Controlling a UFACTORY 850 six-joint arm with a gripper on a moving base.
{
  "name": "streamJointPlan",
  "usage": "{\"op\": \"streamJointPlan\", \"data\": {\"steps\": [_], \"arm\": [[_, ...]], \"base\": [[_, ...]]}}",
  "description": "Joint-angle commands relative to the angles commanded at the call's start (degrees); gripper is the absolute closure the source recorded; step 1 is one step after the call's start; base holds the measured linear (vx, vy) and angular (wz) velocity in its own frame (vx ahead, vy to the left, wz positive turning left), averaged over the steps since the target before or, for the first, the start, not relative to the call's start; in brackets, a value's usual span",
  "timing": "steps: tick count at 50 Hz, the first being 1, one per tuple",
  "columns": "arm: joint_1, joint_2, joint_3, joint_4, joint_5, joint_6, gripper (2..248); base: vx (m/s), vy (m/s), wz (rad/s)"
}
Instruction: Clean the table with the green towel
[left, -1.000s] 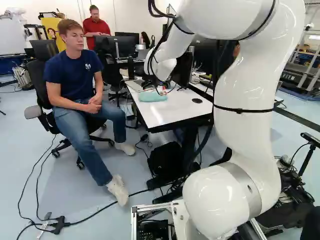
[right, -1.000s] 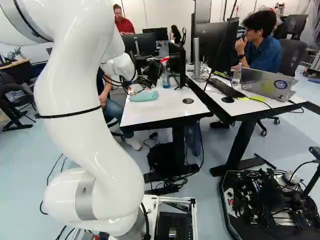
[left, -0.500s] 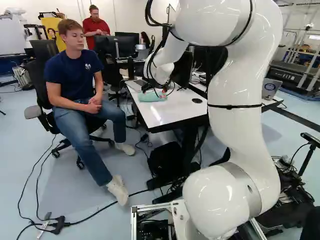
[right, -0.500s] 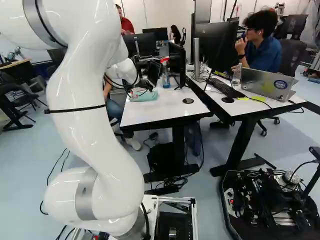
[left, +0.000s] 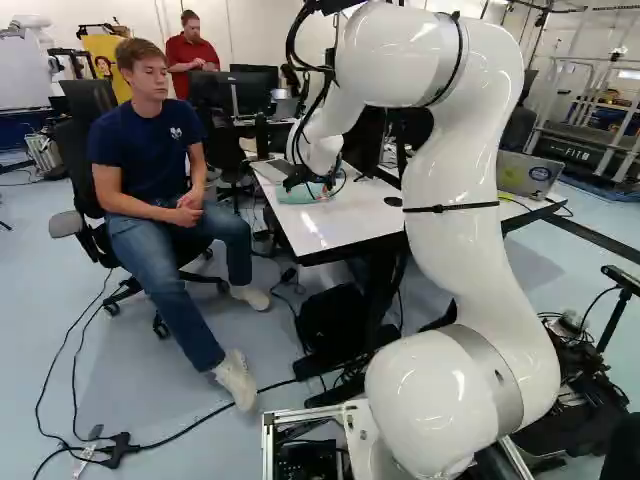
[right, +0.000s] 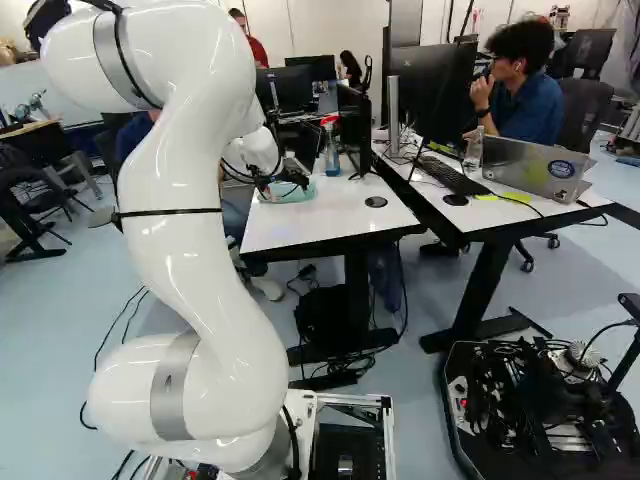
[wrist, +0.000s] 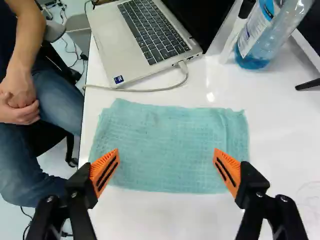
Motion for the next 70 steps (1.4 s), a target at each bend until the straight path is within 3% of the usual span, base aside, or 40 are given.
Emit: {"op": "streamJointPlan", "data": {"steps": [26,27,31,32,36,37,41,42,47,48,52,53,70], "arm": [[-0.01,-0.39,-0.24,0.00,0.00,0.00,6],[-0.01,-0.39,-0.24,0.00,0.00,0.00,44],[-0.01,-0.39,-0.24,0.00,0.00,0.00,44],[-0.01,-0.39,-0.24,0.00,0.00,0.00,81],[-0.01,-0.39,-0.24,0.00,0.00,0.00,81],[-0.01,-0.39,-0.24,0.00,0.00,0.00,116],[-0.01,-0.39,-0.24,0.00,0.00,0.00,116],[-0.01,-0.39,-0.24,0.00,0.00,0.00,149],[-0.01,-0.39,-0.24,0.00,0.00,0.00,149],[-0.01,-0.39,-0.24,0.00,0.00,0.00,181],[-0.01,-0.39,-0.24,0.00,0.00,0.00,181],[-0.01,-0.39,-0.24,0.00,0.00,0.00,198],[-0.01,-0.39,-0.24,0.00,0.00,0.00,202]], "base": [[0.000,0.000,0.000],[0.000,0.000,0.000],[0.000,0.000,0.000],[0.000,0.000,0.000],[0.000,0.000,0.000],[0.000,0.000,0.000],[0.000,0.000,0.000],[0.000,0.000,0.000],[0.000,0.000,0.000],[0.000,0.000,0.000],[0.000,0.000,0.000],[0.000,0.000,0.000],[0.000,0.000,0.000]]}}
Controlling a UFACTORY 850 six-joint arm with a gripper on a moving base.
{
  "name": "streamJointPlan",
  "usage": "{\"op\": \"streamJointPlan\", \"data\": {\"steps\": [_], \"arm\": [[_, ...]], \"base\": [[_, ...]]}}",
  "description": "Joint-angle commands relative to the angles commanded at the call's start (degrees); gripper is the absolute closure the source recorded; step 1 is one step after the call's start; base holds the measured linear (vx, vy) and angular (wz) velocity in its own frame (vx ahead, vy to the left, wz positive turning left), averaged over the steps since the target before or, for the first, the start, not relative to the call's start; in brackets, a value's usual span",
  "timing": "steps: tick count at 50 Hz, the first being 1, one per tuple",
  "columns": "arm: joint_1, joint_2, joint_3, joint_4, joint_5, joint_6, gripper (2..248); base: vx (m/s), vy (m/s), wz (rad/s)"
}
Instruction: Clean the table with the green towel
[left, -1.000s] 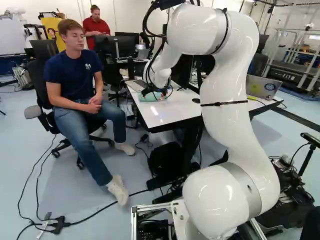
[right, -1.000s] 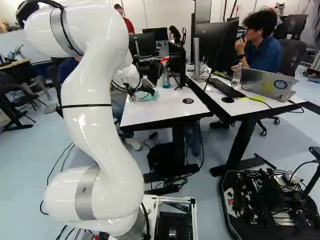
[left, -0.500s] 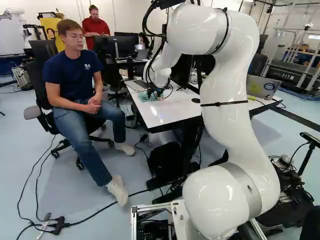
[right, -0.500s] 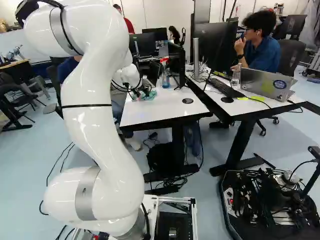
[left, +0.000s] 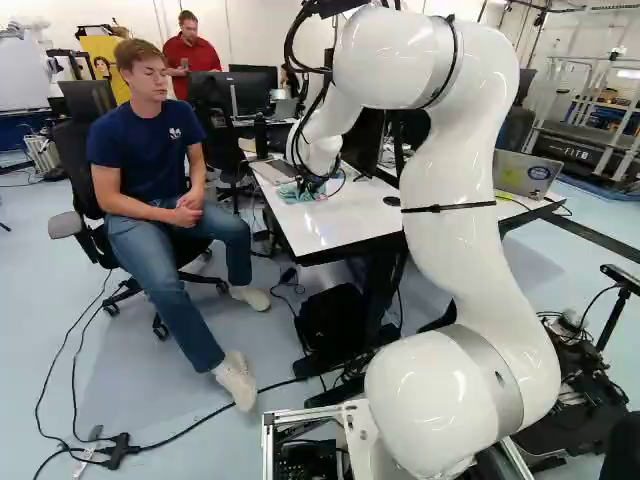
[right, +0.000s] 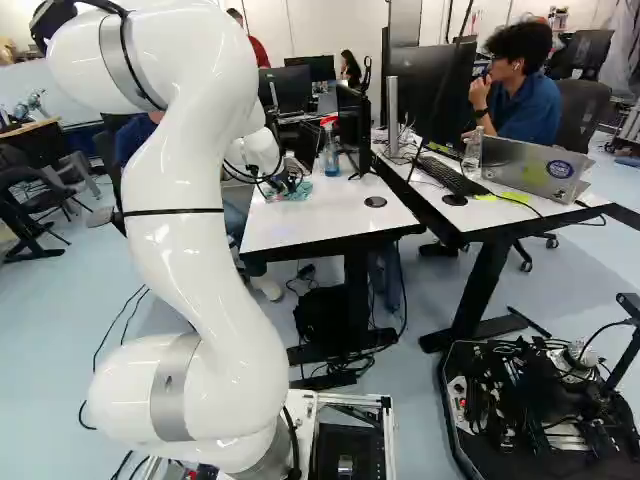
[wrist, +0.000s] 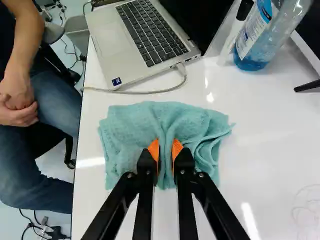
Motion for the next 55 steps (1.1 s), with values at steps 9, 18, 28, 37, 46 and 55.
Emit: {"op": "streamJointPlan", "data": {"steps": [9,18,28,37,46,55], "arm": [[0.00,0.78,0.21,0.00,0.00,0.00,202],[0.00,1.96,0.51,0.00,0.00,0.00,202],[0.00,3.31,0.81,0.00,0.00,0.00,202],[0.00,4.49,1.05,0.00,0.00,0.00,202],[0.00,5.66,1.25,0.00,0.00,0.00,202],[0.00,6.80,1.41,0.00,0.00,0.00,202]], "base": [[0.000,0.000,0.000],[0.000,0.000,0.000],[0.000,0.000,0.000],[0.000,0.000,0.000],[0.000,0.000,0.000],[0.000,0.000,0.000]]}}
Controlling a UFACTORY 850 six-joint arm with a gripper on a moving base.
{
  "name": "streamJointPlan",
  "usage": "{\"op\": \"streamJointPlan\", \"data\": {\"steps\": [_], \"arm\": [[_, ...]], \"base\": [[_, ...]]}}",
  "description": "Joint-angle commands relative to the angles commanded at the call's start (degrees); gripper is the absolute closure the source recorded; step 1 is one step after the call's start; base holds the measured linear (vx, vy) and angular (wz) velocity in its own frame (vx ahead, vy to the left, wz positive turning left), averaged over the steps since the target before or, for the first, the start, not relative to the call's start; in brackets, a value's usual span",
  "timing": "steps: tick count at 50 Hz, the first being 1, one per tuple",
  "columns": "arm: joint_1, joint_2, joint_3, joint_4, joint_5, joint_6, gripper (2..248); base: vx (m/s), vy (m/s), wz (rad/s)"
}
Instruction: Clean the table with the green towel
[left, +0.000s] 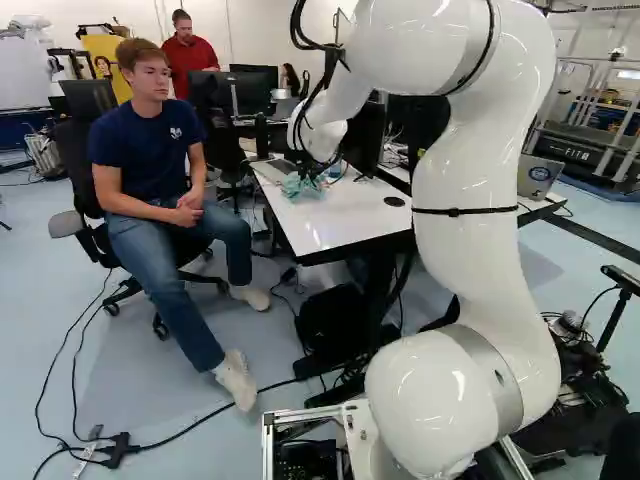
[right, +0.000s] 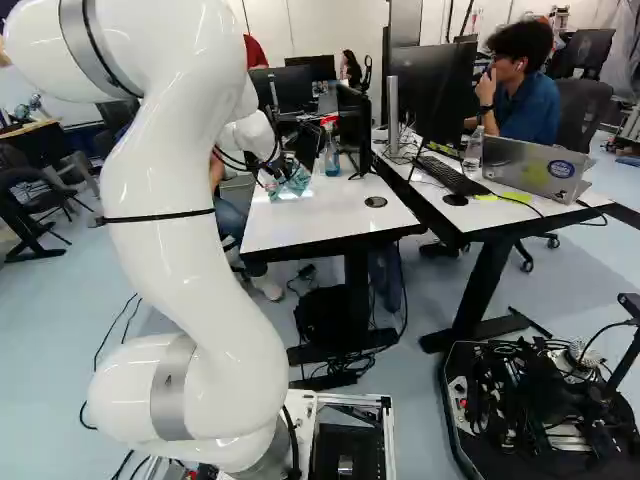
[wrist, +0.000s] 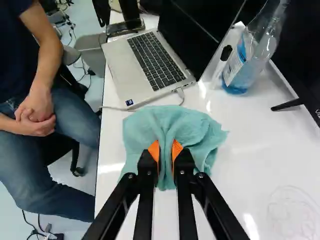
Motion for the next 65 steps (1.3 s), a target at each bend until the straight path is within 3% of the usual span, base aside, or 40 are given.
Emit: {"op": "streamJointPlan", "data": {"steps": [28,65], "arm": [[-1.10,5.37,2.88,0.00,0.00,0.00,202],[-5.61,13.17,11.72,0.00,0.00,0.00,202]], "base": [[0.000,0.000,0.000],[0.000,0.000,0.000]]}}
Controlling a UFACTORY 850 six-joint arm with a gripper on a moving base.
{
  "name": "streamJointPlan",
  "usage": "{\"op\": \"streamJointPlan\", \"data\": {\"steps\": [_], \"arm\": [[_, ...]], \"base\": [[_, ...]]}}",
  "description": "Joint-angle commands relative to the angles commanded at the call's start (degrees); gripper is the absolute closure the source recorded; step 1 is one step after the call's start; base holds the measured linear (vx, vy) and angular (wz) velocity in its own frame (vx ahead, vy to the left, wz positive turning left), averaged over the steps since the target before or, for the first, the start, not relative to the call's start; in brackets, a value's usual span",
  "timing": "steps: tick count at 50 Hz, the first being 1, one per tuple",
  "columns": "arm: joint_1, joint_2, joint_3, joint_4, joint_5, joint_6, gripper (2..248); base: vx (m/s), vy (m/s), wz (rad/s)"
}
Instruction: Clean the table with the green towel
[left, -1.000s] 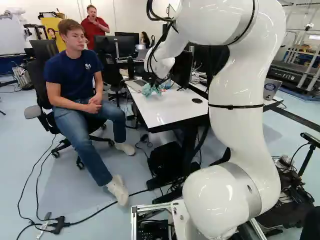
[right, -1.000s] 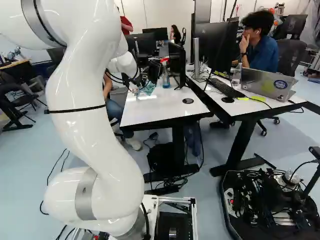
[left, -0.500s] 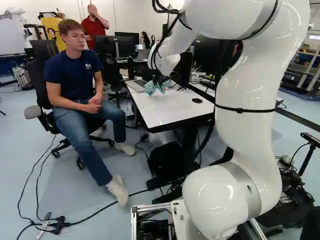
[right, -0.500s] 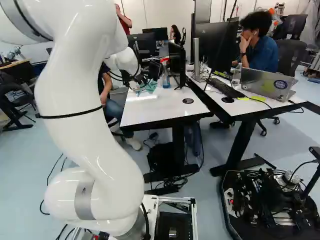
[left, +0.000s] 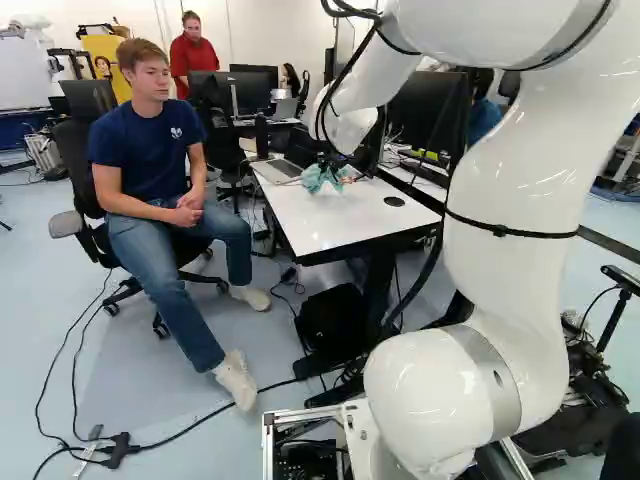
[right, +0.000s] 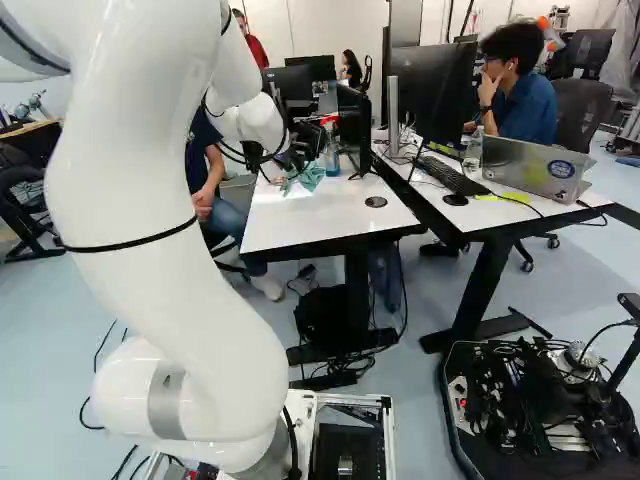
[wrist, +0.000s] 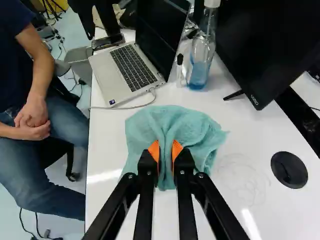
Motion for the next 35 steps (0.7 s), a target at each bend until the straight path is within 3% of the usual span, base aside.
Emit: {"op": "streamJointPlan", "data": {"steps": [35], "arm": [[-5.63,4.92,5.46,0.00,0.00,0.00,202]], "base": [[0.000,0.000,0.000]]}}
